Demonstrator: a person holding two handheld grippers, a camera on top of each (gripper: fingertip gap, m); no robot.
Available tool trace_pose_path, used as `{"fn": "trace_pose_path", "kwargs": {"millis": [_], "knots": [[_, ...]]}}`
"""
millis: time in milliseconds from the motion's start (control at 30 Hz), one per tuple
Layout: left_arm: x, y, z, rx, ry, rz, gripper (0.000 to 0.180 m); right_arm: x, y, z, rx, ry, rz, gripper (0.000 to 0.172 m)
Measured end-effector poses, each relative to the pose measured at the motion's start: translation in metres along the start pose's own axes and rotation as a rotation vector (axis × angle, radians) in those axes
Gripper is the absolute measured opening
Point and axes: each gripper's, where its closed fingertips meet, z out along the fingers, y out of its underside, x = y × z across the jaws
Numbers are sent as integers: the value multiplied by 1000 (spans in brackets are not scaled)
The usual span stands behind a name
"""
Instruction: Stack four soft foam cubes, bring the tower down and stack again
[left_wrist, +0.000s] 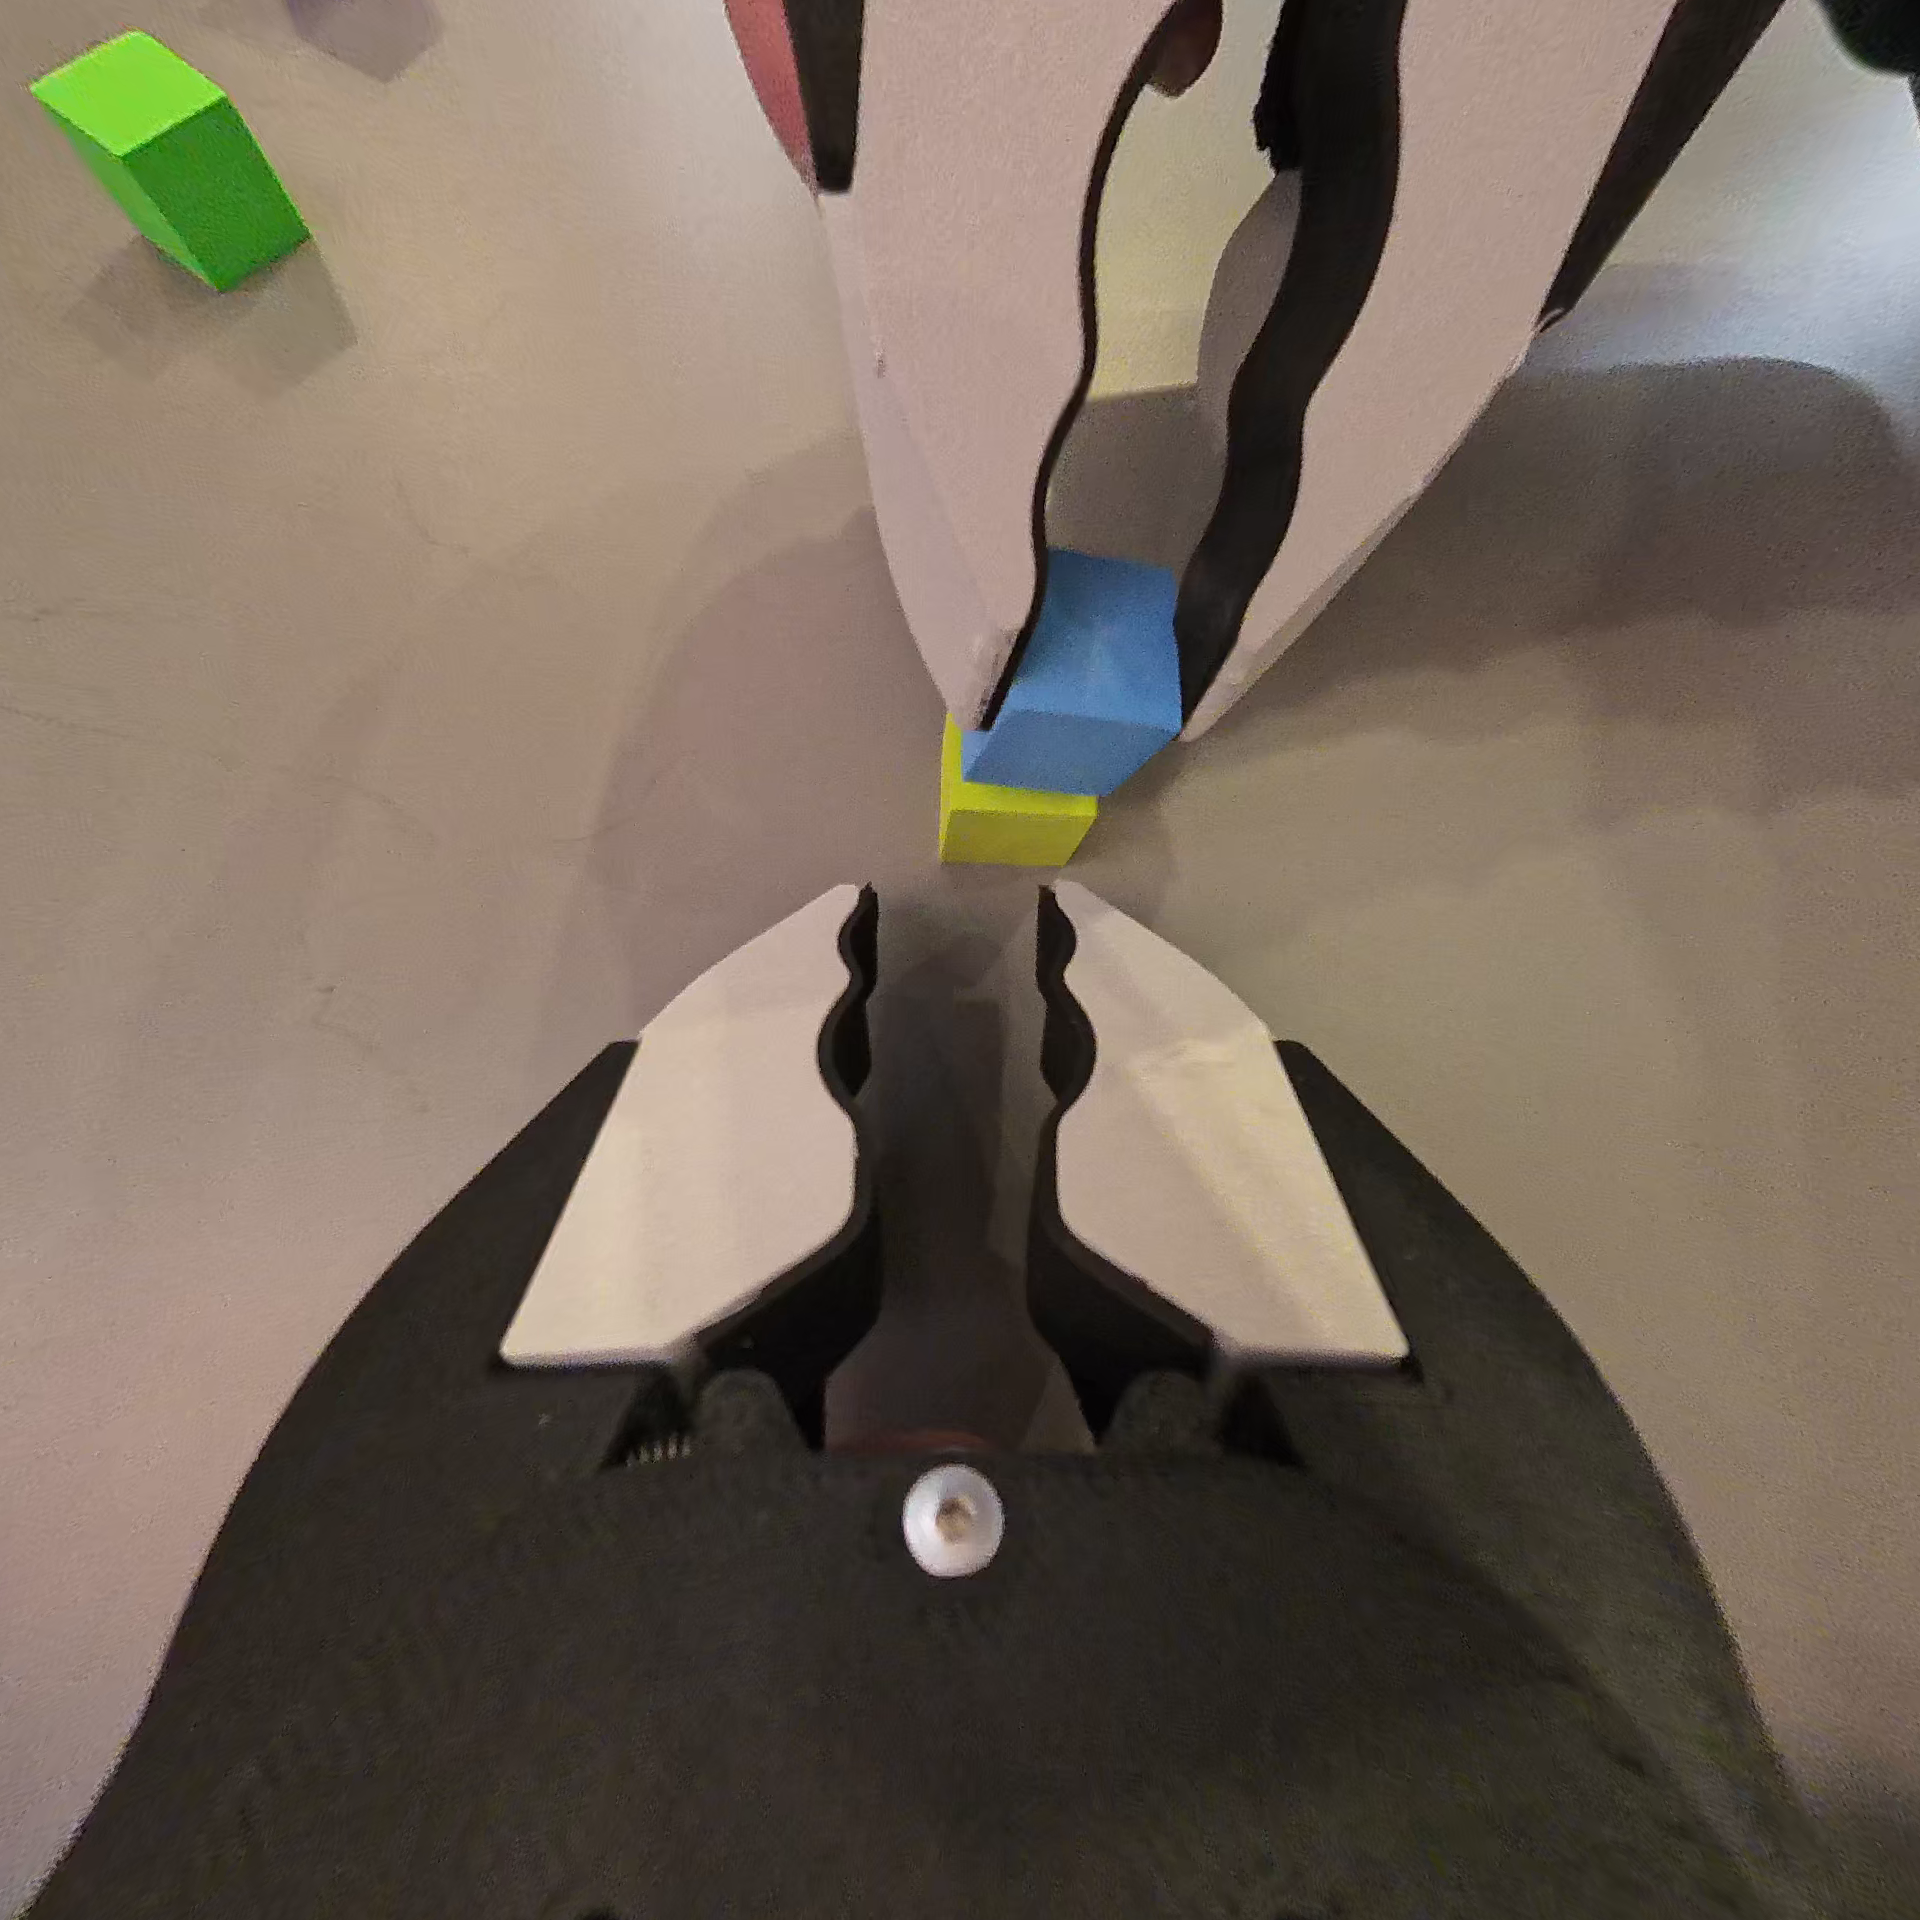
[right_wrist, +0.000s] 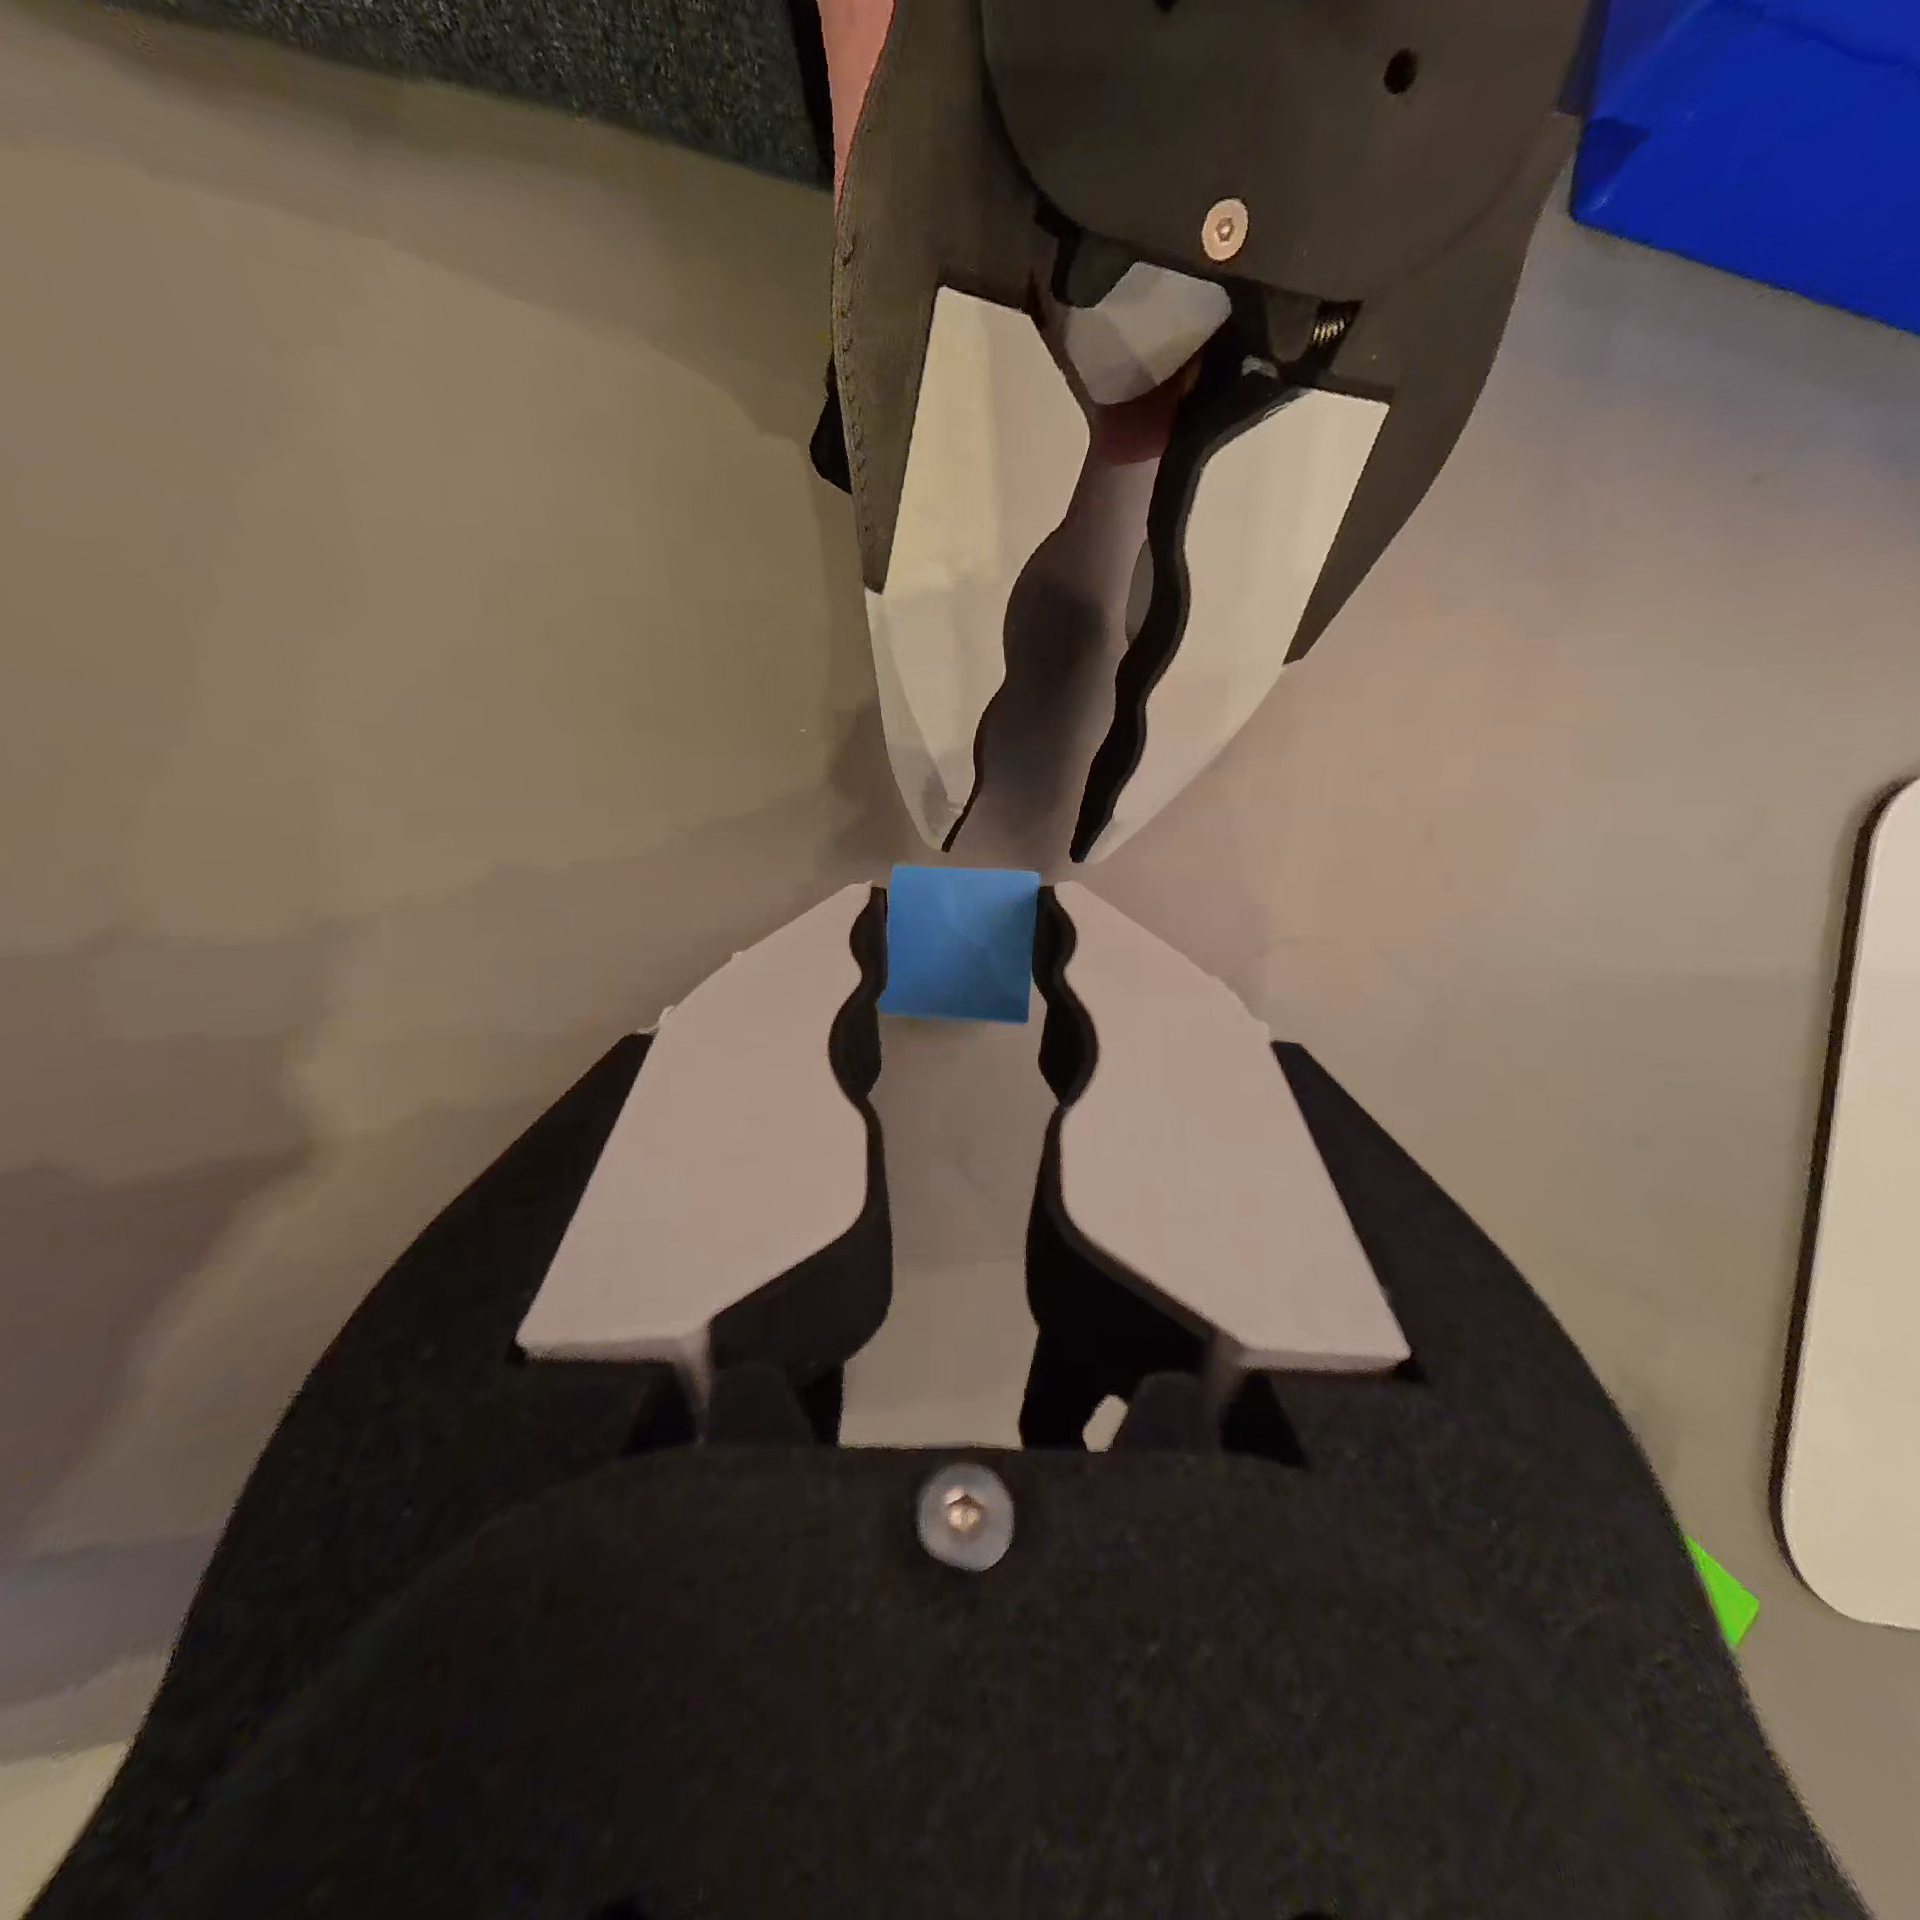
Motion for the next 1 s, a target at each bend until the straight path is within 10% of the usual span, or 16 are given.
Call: {"fn": "trace_pose_path", "kwargs": {"millis": [667, 1000], "knots": [[0, 0, 0, 2, 11, -7, 32, 27, 1, -35, 125, 55, 117, 58], [1, 0, 0, -2, 17, -10, 33, 130, 111, -85, -53, 450, 485, 49]]}}
